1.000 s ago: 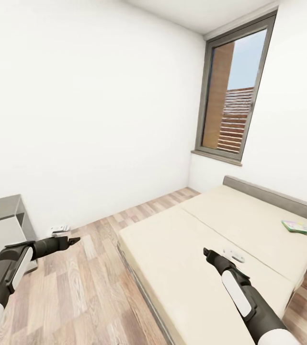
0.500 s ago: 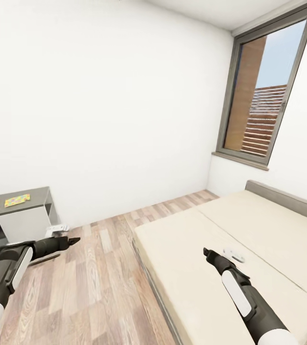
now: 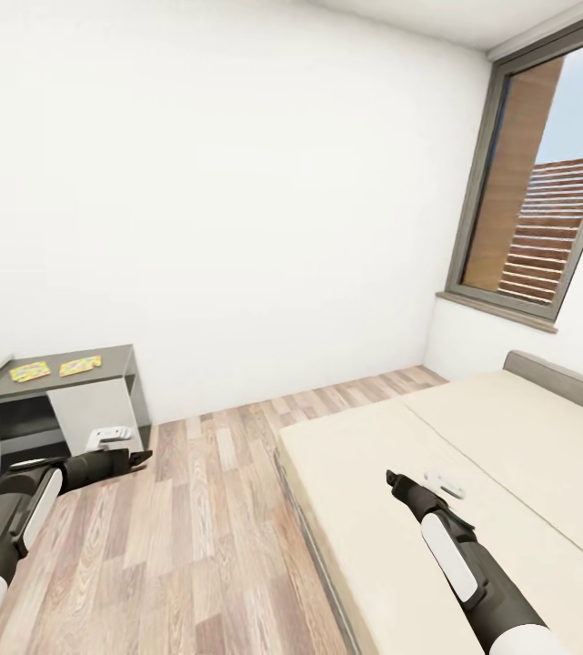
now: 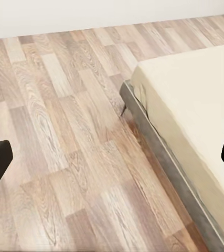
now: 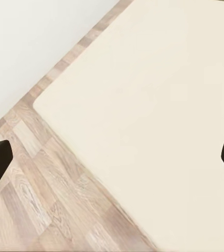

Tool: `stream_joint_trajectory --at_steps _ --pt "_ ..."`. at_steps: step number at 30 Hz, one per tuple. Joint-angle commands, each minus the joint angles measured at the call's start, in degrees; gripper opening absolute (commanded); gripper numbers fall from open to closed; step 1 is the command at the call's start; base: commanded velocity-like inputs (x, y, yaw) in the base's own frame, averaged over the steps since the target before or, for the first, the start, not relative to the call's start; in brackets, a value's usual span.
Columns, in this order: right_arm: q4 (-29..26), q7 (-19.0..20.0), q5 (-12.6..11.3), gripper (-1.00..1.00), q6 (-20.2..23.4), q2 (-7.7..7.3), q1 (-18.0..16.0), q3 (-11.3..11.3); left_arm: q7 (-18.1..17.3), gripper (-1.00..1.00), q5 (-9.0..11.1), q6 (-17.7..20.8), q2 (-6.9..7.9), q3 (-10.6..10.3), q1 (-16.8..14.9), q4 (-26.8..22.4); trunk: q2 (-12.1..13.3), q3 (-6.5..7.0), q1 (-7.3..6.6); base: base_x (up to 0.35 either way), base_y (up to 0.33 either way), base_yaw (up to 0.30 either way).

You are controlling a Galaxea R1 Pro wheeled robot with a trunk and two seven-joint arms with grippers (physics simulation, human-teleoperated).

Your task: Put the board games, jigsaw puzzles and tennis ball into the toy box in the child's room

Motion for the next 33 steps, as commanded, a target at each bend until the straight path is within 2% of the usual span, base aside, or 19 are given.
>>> stream_joint_trajectory --at_steps 1,21,33 --pt "-0.1 -0.5 -0.4 1.00 0.1 -0.07 0.0 0.2 0.0 1.00 0.6 0.5 0.00 0.1 0.0 0.0 0.0 -0.03 0.02 -0.022 -0.008 0.052" --pt "-0.1 -0.5 -0.4 1.00 0.1 -0.07 0.0 0.2 -0.2 1.00 0.6 0.5 -0.03 0.1 0.0 0.0 0.0 -0.03 0.02 -0.052 -0.004 0.014" --pt "-0.1 -0.4 -0.4 1.00 0.1 -0.07 0.0 0.2 0.0 1.00 0.6 0.5 -0.01 0.1 0.0 0.0 0.0 -0.03 0.02 -0.061 -0.070 0.226"
